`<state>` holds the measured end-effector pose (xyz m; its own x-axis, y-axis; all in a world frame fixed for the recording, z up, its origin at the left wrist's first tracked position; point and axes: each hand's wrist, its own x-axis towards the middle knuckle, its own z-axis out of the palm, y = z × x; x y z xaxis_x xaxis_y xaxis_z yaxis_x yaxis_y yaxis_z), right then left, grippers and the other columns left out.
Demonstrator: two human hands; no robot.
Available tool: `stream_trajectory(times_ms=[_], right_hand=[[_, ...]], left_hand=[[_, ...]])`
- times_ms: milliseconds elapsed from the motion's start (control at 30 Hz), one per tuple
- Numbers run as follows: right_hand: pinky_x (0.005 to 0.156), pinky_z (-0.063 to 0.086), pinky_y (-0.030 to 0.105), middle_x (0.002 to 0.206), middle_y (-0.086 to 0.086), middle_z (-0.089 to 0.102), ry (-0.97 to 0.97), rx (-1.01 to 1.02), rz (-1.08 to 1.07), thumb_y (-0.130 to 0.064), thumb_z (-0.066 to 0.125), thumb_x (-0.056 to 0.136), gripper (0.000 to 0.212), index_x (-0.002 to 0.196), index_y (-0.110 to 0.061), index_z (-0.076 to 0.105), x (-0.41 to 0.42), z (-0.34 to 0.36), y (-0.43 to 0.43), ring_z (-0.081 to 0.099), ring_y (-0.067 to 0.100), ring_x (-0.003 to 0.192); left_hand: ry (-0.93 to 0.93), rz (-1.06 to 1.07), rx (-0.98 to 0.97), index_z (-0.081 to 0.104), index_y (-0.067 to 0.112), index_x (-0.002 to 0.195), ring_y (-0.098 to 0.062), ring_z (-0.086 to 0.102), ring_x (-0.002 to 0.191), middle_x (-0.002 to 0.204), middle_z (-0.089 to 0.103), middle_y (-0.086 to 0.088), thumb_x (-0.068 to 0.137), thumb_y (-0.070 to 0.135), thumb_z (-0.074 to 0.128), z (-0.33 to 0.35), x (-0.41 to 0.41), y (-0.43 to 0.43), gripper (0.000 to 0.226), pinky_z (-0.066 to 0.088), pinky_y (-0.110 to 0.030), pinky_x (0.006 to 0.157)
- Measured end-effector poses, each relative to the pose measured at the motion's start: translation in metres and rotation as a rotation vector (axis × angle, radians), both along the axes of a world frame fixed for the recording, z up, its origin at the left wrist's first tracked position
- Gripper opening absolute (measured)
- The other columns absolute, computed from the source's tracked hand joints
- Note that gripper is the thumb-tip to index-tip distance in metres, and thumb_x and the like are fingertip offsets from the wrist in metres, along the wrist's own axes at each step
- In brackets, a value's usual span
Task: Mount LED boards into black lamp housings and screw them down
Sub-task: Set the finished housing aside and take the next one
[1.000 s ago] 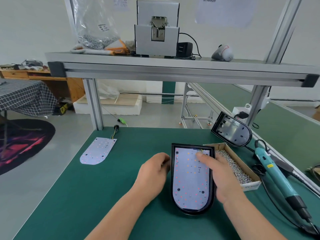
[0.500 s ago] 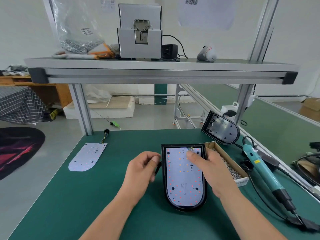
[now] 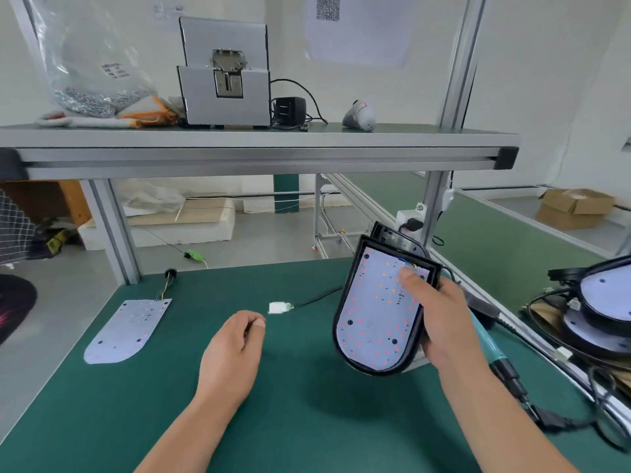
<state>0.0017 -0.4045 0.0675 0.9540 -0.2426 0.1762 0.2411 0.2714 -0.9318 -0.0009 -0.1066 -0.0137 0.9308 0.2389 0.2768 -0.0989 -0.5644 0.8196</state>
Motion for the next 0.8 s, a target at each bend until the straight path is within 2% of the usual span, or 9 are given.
stream_trajectory(times_ms=[67, 167, 233, 333, 433, 500, 633, 800], right_hand=[[0.065, 0.062, 0.038, 0.102, 0.013, 0.081, -0.012, 0.025, -0.049, -0.015, 0.071, 0.097, 0.013, 0.092, -0.016, 0.082, -0.002, 0.007, -0.017, 0.079, 0.029, 0.087], [0.064, 0.063, 0.038, 0.099, 0.010, 0.081, -0.049, 0.050, -0.139, -0.012, 0.069, 0.098, 0.018, 0.087, -0.017, 0.083, -0.009, 0.022, -0.050, 0.078, 0.027, 0.083], [0.065, 0.063, 0.037, 0.097, 0.005, 0.081, -0.081, 0.042, -0.204, -0.012, 0.068, 0.099, 0.024, 0.083, -0.021, 0.084, -0.015, 0.033, -0.076, 0.079, 0.024, 0.083], [0.072, 0.065, 0.039, 0.098, 0.002, 0.082, -0.091, 0.062, -0.323, -0.014, 0.068, 0.100, 0.021, 0.085, -0.020, 0.081, -0.024, 0.047, -0.118, 0.078, 0.022, 0.086], [0.080, 0.063, 0.039, 0.102, -0.001, 0.081, -0.110, 0.103, -0.441, -0.016, 0.067, 0.101, 0.008, 0.101, -0.018, 0.075, -0.032, 0.055, -0.160, 0.077, 0.019, 0.092], [0.085, 0.060, 0.041, 0.106, -0.004, 0.081, -0.094, 0.130, -0.521, -0.021, 0.069, 0.099, 0.007, 0.105, -0.021, 0.074, -0.037, 0.058, -0.188, 0.077, 0.018, 0.095], [0.070, 0.058, 0.031, 0.095, -0.011, 0.080, -0.122, 0.142, -0.683, -0.022, 0.072, 0.095, 0.005, 0.100, -0.022, 0.073, -0.049, 0.060, -0.238, 0.076, 0.010, 0.085], [0.074, 0.054, 0.036, 0.097, -0.009, 0.081, -0.108, 0.152, -0.846, -0.034, 0.079, 0.084, 0.014, 0.093, -0.024, 0.073, -0.068, 0.052, -0.291, 0.077, 0.014, 0.087]], left_hand=[[0.050, -0.032, 0.036, 0.060, 0.041, 0.100, -0.011, 0.058, 0.070, 0.083, 0.066, 0.013, 0.107, 0.042, 0.048, -0.003, 0.001, 0.001, 0.014, 0.050, -0.036, 0.066], [0.101, -0.050, 0.122, 0.061, 0.036, 0.101, -0.011, 0.049, 0.057, 0.077, 0.065, 0.003, 0.105, 0.045, 0.047, -0.005, 0.001, 0.001, 0.017, 0.046, -0.034, 0.058], [0.110, -0.053, 0.139, 0.061, 0.037, 0.101, -0.012, 0.050, 0.056, 0.076, 0.065, 0.002, 0.105, 0.045, 0.047, -0.005, 0.001, 0.000, 0.017, 0.045, -0.034, 0.057], [0.114, -0.055, 0.157, 0.062, 0.036, 0.100, -0.016, 0.052, 0.057, 0.078, 0.066, 0.000, 0.105, 0.046, 0.048, -0.003, 0.000, 0.000, 0.017, 0.047, -0.035, 0.059], [0.111, -0.054, 0.175, 0.063, 0.040, 0.100, -0.021, 0.062, 0.065, 0.078, 0.069, 0.006, 0.105, 0.045, 0.050, 0.000, -0.001, -0.002, 0.015, 0.052, -0.037, 0.064], [0.110, -0.055, 0.177, 0.063, 0.043, 0.098, -0.019, 0.064, 0.068, 0.076, 0.068, 0.014, 0.105, 0.044, 0.052, 0.003, -0.001, -0.004, 0.013, 0.053, -0.037, 0.067], [0.107, -0.064, 0.171, 0.064, 0.049, 0.094, -0.018, 0.066, 0.072, 0.079, 0.069, 0.022, 0.105, 0.039, 0.056, 0.007, 0.000, -0.007, 0.017, 0.054, -0.037, 0.069], [0.105, -0.063, 0.152, 0.064, 0.053, 0.095, -0.019, 0.067, 0.075, 0.081, 0.069, 0.027, 0.105, 0.035, 0.058, 0.009, 0.003, -0.009, 0.021, 0.054, -0.039, 0.072]])
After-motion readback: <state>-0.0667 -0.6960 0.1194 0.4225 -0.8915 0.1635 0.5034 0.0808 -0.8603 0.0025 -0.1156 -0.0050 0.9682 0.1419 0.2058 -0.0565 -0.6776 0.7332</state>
